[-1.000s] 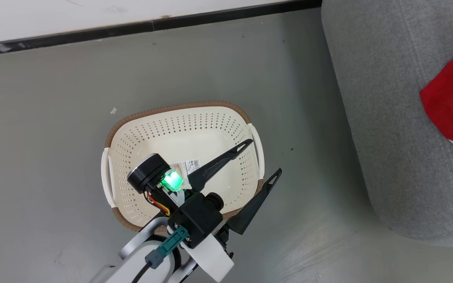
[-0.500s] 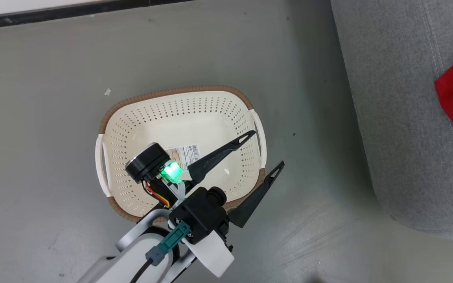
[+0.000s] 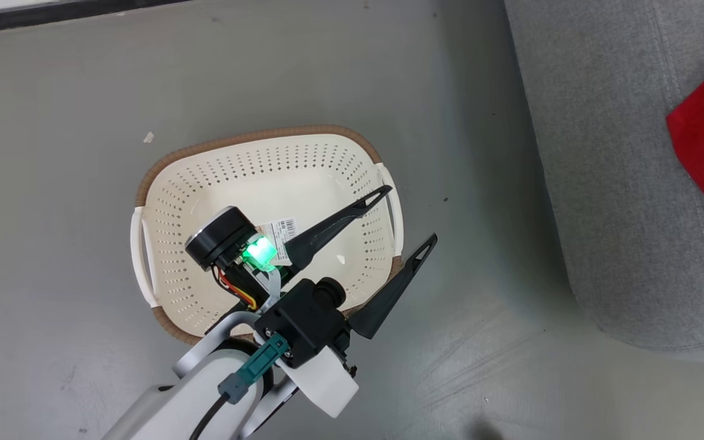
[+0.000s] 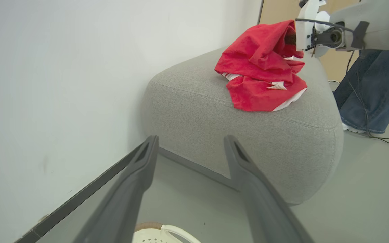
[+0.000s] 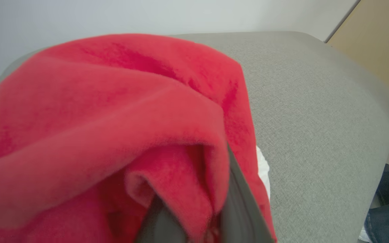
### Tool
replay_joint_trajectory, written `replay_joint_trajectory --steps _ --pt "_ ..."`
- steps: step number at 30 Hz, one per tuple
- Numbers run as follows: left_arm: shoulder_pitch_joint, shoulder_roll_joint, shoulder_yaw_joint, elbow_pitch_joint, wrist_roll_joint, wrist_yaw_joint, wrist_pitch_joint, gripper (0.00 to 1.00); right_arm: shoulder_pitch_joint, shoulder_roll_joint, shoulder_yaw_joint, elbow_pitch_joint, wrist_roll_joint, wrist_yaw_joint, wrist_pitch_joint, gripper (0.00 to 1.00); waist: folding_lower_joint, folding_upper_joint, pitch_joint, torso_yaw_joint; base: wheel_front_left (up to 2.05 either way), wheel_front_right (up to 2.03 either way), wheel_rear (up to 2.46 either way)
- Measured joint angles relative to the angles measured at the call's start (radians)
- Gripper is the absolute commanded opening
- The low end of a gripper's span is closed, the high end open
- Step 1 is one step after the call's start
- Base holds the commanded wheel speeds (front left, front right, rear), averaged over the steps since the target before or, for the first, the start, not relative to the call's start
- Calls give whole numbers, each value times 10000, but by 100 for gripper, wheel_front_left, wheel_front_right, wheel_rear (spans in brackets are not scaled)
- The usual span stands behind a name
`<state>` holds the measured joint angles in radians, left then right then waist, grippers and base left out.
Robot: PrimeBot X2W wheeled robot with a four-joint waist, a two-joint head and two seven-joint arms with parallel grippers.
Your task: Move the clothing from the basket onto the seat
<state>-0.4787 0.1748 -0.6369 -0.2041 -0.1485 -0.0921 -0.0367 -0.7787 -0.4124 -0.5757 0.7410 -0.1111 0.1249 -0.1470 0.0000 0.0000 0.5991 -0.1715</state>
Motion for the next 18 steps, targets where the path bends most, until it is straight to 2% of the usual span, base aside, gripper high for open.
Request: replay_joint_trajectory --steps 6,14,18 --pt "-58 -2 -15 148 -6 -2 -88 100 79 267 336 88 222 0 -506 100 0 0 -103 -234 0 0 0" --pt "-64 29 -15 385 -104 -73 -238 100 938 514 489 44 623 0 -834 100 0 0 -349 -662 0 0 0" --pt "-65 90 12 525 -138 -73 -284 100 1252 834 788 -261 884 0 -917 100 0 0 -522 -907 0 0 0"
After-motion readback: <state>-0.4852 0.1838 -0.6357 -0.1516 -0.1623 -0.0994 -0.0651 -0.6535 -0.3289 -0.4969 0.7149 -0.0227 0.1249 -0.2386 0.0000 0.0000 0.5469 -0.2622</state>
